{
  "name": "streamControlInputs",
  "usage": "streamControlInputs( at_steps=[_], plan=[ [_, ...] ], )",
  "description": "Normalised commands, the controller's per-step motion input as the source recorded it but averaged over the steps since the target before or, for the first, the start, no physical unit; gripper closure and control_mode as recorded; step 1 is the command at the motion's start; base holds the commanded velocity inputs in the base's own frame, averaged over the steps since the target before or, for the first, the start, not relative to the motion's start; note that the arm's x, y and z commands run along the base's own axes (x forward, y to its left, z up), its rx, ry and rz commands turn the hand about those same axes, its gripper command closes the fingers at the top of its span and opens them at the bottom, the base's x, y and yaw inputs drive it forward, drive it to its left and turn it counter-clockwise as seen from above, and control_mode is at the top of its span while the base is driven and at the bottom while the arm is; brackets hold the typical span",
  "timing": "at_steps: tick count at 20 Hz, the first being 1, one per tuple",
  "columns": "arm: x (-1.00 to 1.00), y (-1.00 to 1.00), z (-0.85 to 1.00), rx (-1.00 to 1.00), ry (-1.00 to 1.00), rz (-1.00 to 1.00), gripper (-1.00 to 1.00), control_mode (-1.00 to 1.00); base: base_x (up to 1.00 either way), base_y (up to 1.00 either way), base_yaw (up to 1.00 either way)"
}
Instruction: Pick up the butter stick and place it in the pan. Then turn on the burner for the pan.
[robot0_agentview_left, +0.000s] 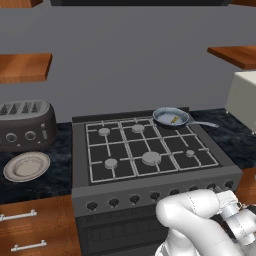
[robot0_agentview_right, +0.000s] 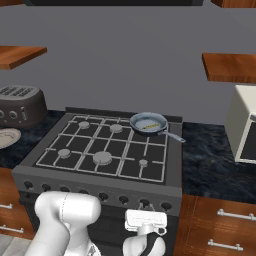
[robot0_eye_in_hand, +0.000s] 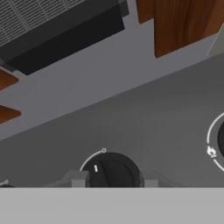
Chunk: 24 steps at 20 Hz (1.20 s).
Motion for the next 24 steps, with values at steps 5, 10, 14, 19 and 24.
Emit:
streamControlInputs(
  at_steps=[5,10,14,19,24],
  plan=[
    [0.00,0.00,0.00,0.00,-0.04,0.00,1.00,-1.00,0.00,0.00,0.00],
    [0.00,0.00,0.00,-0.06,-0.06,0.00,1.00,-1.00,0.00,0.00,0.00],
    [0.00,0.00,0.00,-0.11,-0.09,0.00,1.00,-1.00,0.00,0.00,0.00],
    [0.00,0.00,0.00,-0.14,-0.06,0.00,1.00,-1.00,0.00,0.00,0.00],
    [0.00,0.00,0.00,-0.18,-0.02,-0.04,1.00,-1.00,0.00,0.00,0.00]
  ],
)
